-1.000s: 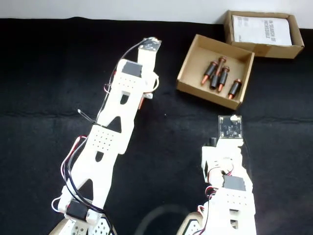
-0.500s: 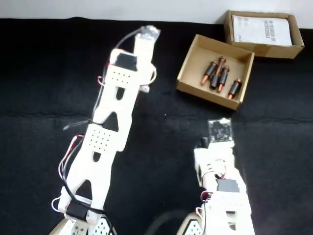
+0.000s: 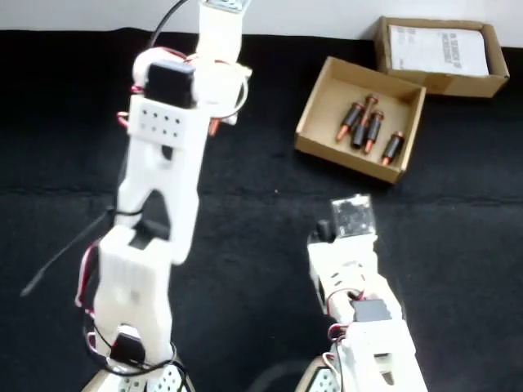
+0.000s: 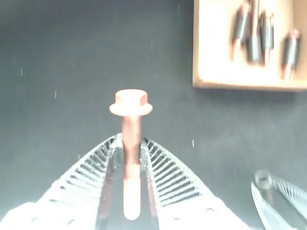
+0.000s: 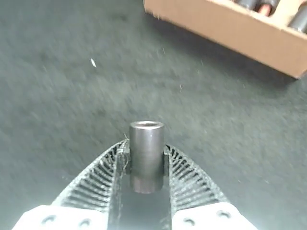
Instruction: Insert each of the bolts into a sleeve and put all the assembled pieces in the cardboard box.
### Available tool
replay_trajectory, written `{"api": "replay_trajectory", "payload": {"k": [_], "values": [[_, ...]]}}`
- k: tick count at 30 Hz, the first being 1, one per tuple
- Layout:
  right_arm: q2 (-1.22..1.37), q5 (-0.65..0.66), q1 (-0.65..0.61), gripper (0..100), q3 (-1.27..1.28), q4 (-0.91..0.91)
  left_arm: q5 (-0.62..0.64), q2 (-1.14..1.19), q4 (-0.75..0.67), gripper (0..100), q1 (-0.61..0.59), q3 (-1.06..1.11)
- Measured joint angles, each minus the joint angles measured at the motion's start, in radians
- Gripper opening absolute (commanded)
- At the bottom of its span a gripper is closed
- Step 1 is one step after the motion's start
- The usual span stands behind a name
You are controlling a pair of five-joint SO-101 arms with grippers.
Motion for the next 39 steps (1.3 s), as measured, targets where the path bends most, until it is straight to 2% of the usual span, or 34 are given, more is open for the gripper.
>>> {"api": "replay_trajectory", "payload": {"k": [4,7,15,21,25,31,35,39], "values": [[0.0,-0.048,-0.046,0.7,0.0,-0.077,0.0,-0.278,0.0,1,0.0,0.351],[0.0,-0.052,-0.086,0.7,0.0,-0.129,0.0,-0.427,0.0,1,0.0,0.512],[0.0,-0.052,-0.218,0.7,0.0,-0.315,0.0,-0.58,0.0,1,-0.029,0.686],[0.0,-0.052,-0.239,0.7,0.0,-0.482,0.0,-0.684,0.0,1,-0.048,0.83],[0.0,-0.052,-0.239,0.7,0.0,-0.559,0.095,-0.773,-0.021,1,-0.048,0.942],[0.0,-0.052,-0.239,0.7,0.0,-0.621,0.221,-0.967,-0.213,1,-0.048,1.14],[0.0,-0.06,-0.239,0.7,0.003,-0.624,0.295,-1.135,-0.425,1,-0.048,1.335],[0.0,-0.06,-0.239,0.7,0.014,-0.624,0.31,-1.316,-0.677,1,-0.012,1.571]]}}
